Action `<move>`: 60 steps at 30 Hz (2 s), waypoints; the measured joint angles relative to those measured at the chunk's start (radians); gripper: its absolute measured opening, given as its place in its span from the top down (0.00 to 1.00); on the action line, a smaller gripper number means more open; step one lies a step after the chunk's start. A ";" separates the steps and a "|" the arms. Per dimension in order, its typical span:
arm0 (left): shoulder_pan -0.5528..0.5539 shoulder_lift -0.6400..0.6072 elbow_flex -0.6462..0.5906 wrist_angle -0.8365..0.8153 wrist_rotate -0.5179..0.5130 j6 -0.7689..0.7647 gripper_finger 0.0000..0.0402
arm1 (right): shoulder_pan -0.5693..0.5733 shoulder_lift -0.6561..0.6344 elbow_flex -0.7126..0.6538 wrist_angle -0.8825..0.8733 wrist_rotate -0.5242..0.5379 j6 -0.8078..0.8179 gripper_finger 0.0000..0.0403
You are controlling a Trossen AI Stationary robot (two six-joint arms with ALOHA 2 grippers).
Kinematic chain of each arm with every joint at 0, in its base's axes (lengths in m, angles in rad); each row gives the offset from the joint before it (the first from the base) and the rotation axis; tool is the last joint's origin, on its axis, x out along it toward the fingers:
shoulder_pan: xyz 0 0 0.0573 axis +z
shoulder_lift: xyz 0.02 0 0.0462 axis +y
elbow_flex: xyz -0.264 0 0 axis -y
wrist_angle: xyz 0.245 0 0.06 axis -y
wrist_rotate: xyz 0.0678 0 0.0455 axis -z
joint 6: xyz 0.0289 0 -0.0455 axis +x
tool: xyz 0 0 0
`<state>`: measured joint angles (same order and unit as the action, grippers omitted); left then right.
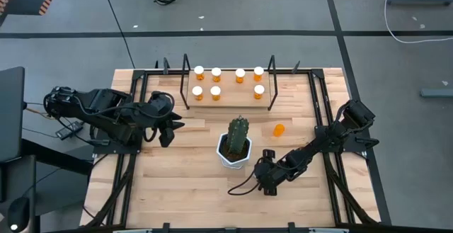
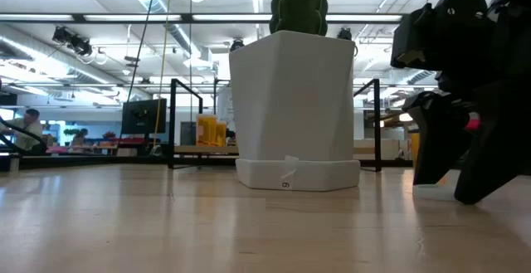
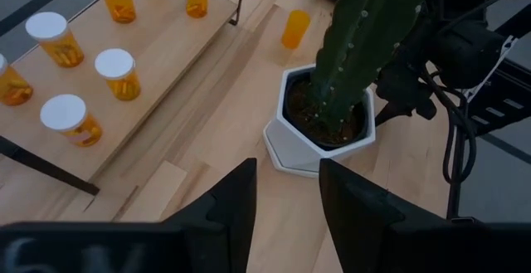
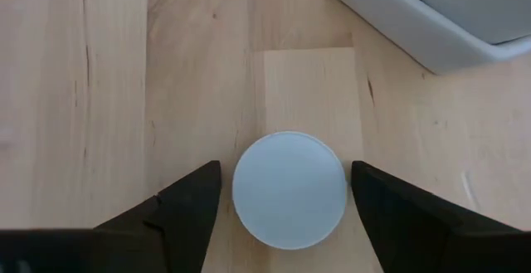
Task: Pick and place medicine bottles onto shelf by color
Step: Close the orange medicine bottle
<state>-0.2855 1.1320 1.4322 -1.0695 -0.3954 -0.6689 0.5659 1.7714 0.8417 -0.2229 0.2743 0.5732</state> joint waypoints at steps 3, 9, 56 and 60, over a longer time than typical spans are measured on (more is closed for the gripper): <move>0.000 0.000 0.000 0.000 0.000 0.000 0.66 | 0.001 0.001 0.000 -0.002 -0.009 0.000 0.35; 0.000 0.000 0.000 0.000 0.000 0.000 0.67 | 0.013 0.002 0.000 -0.003 -0.008 0.003 0.44; 0.001 0.000 0.000 0.003 -0.019 -0.024 0.69 | -0.271 -0.659 -0.147 -0.639 0.277 0.465 0.45; 0.001 0.000 0.000 0.003 -0.019 -0.026 0.69 | -0.303 -0.659 -0.192 -0.573 0.262 0.470 0.45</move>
<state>-0.2848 1.1316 1.4322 -1.0664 -0.4145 -0.6948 0.2628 1.1122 0.6493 -0.7960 0.5365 1.0430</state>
